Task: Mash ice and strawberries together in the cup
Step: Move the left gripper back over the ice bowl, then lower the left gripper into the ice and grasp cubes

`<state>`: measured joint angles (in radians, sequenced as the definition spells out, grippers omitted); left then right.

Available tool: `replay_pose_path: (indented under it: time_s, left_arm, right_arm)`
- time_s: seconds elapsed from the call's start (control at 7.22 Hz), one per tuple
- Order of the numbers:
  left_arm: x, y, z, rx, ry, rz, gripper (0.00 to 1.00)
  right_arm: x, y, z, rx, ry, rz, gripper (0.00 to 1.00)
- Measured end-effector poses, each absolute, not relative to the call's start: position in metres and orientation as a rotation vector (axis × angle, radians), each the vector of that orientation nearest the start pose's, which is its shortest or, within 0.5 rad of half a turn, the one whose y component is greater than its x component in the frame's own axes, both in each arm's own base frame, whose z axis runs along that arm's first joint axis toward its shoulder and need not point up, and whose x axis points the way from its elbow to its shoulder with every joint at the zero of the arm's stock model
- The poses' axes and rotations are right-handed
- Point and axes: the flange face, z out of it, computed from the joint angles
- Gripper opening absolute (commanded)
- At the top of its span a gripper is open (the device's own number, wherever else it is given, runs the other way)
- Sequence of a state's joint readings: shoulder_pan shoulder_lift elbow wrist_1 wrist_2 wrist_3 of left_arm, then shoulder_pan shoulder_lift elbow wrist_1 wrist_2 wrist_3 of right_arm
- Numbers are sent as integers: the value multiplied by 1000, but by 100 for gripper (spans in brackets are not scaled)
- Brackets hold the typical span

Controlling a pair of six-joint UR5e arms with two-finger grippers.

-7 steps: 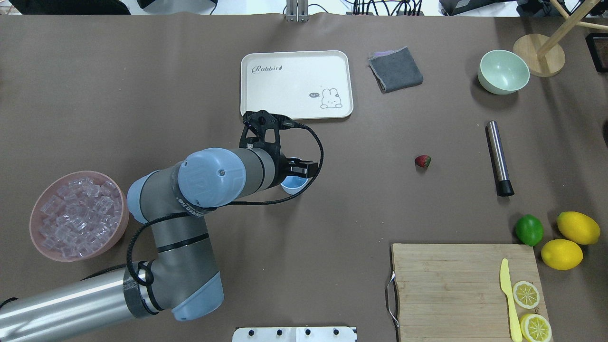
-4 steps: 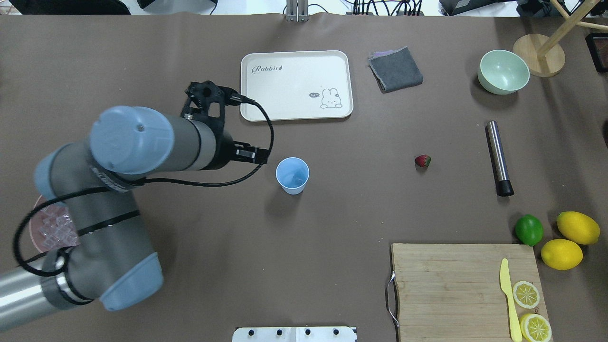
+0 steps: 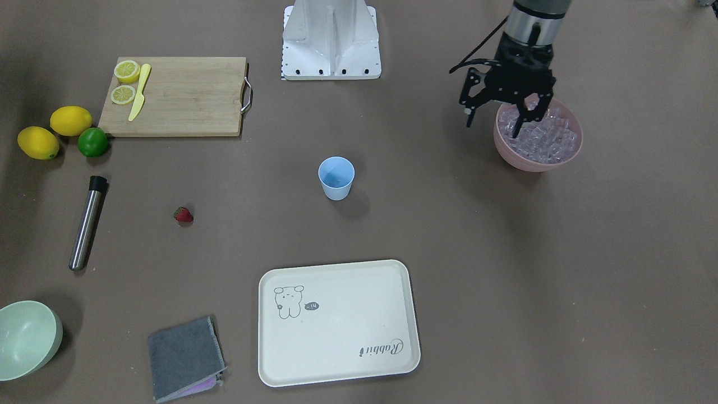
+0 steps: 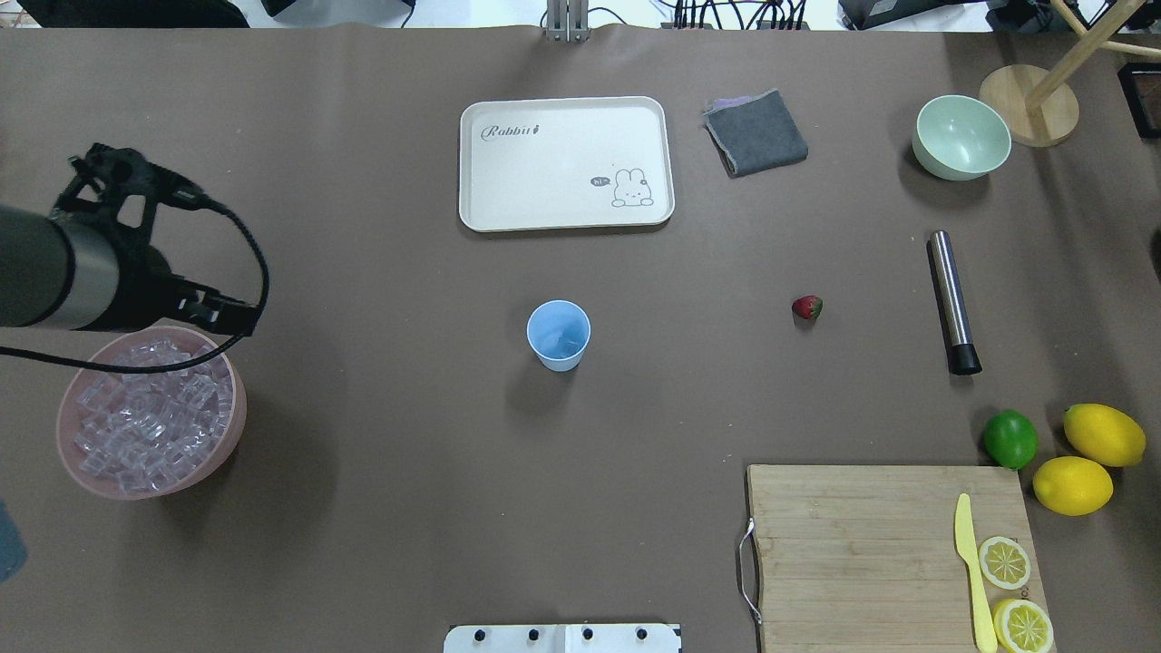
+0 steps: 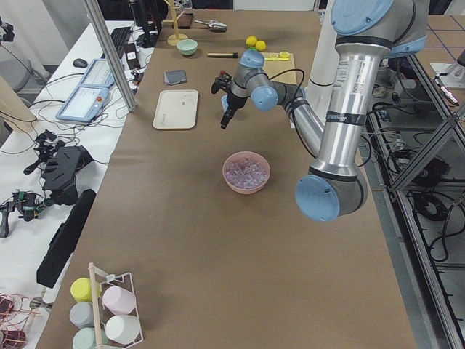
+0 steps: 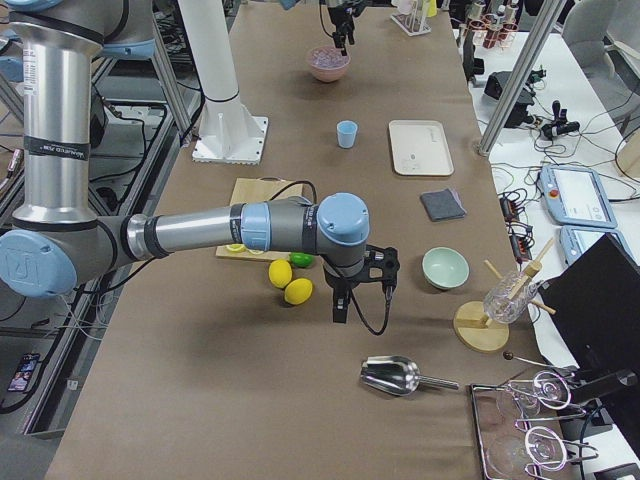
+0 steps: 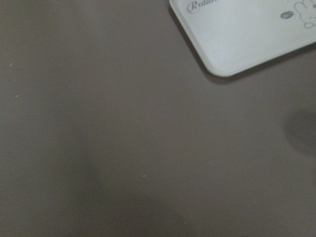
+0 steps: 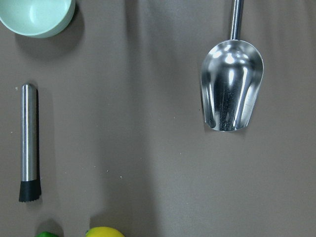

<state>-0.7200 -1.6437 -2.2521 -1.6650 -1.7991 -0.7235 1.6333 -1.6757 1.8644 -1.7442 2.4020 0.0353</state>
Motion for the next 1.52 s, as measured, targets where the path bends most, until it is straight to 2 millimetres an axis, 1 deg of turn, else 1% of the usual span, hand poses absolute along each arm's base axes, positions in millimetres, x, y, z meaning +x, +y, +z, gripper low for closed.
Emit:
replay_pose_path:
  time_s: [0.14, 0.28, 0.42, 0.55, 0.69, 0.83, 0.97, 1.11, 1.25, 1.52]
  left_arm:
    - [252, -372, 339, 407, 749, 179, 94]
    - [235, -363, 365, 370, 752, 121, 94]
    - [221, -357, 384, 366, 749, 111, 94]
    - [214, -351, 398, 380, 736, 158, 92]
    - [213, -347, 408, 396, 718, 229, 88]
    - [218, -343, 413, 403, 708, 289, 76]
    - [227, -336, 416, 397, 707, 336, 73]
    - [237, -330, 419, 387, 708, 370, 70]
    - [245, -325, 423, 375, 707, 393, 70]
    - [255, -322, 441, 360, 702, 418, 70]
  right_arm:
    - [85, -437, 578, 22, -833, 81, 100]
    - [83, -438, 579, 18, -835, 78, 100]
    - [81, -438, 580, 14, -835, 76, 100]
    - [79, -438, 581, 10, -836, 72, 100]
    - [77, -438, 582, 6, -836, 70, 100]
    - [76, -437, 583, 3, -836, 68, 100]
    - [76, -437, 584, 1, -836, 68, 100]
    - [76, -436, 585, -2, -835, 68, 100]
    - [76, -435, 586, -4, -835, 69, 100]
    - [76, -434, 588, -7, -834, 70, 100]
